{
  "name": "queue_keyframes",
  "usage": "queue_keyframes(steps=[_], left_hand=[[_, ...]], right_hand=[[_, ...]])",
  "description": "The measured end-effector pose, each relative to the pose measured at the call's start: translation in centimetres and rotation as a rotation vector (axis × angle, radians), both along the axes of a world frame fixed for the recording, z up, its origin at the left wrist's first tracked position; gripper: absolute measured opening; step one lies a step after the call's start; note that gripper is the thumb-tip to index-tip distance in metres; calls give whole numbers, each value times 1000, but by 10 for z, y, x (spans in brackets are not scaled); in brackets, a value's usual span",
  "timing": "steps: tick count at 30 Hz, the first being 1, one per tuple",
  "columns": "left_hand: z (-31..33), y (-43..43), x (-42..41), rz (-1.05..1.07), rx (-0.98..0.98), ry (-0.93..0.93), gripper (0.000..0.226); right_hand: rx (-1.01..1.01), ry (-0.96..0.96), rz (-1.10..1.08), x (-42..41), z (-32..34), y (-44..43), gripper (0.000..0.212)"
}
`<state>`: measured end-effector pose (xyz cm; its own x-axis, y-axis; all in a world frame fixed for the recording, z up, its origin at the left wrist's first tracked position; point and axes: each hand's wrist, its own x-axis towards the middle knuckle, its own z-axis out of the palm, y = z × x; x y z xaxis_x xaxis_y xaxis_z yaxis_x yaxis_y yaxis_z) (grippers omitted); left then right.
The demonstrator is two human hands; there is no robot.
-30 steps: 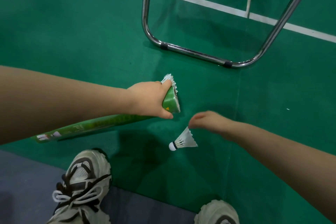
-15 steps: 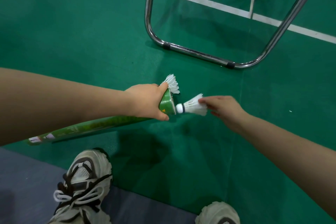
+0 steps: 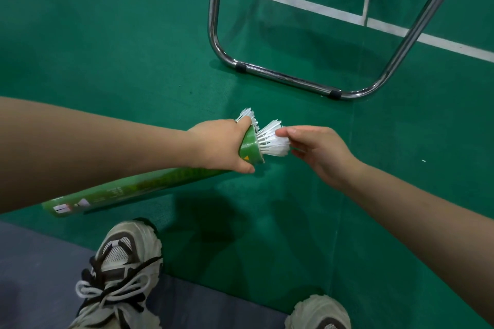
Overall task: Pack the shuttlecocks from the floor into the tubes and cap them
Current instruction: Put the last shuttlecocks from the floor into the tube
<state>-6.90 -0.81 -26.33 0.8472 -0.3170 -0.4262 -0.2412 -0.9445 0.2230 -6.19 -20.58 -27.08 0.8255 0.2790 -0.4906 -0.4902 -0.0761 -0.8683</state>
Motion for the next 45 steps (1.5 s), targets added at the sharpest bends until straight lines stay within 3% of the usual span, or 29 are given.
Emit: queue_keyframes(steps=[6, 9, 12, 17, 19, 21, 23, 25, 27, 30, 36, 40, 43, 45], left_hand=[[6, -8, 2, -10, -27, -9, 69], [11, -15, 4, -24, -79, -38, 70], [13, -17, 4, -79, -91, -49, 70], [16, -16, 5, -172, -41, -48, 69], [13, -9, 5, -149, -41, -48, 68], [10, 1, 7, -68, -40, -49, 64], [10, 15, 13, 15, -33, -42, 66], [10, 30, 18, 67, -7, -32, 70], [8, 44, 20, 95, 26, -35, 71], [2, 60, 21, 108, 52, -41, 70], [-1, 70, 25, 97, 36, -69, 69], [-3, 81, 27, 130, 12, -64, 69], [0, 87, 25, 149, 24, -46, 67], [4, 86, 23, 147, 29, -37, 67]], right_hand=[[5, -63, 13, -3, 0, 2, 23], [59, 13, 267, -5, 4, 9, 25], [66, 125, 583, 2, 11, 11, 56], [103, 245, 793, 4, 18, 27, 30], [102, 212, 672, 0, 13, 42, 18], [46, 89, 339, 4, 7, 52, 4], [-191, -148, 42, 19, -3, 50, 24], [-501, -267, -2, 36, -13, 41, 31], [-677, -230, 161, 49, -22, 36, 21], [-701, -185, 408, 56, -36, 46, 11], [-648, -60, 582, 66, -41, 78, 32], [-604, -36, 238, 70, -42, 88, 27], [-498, -191, 22, 69, -18, 82, 9], [-444, -287, -2, 63, 3, 76, 11]])
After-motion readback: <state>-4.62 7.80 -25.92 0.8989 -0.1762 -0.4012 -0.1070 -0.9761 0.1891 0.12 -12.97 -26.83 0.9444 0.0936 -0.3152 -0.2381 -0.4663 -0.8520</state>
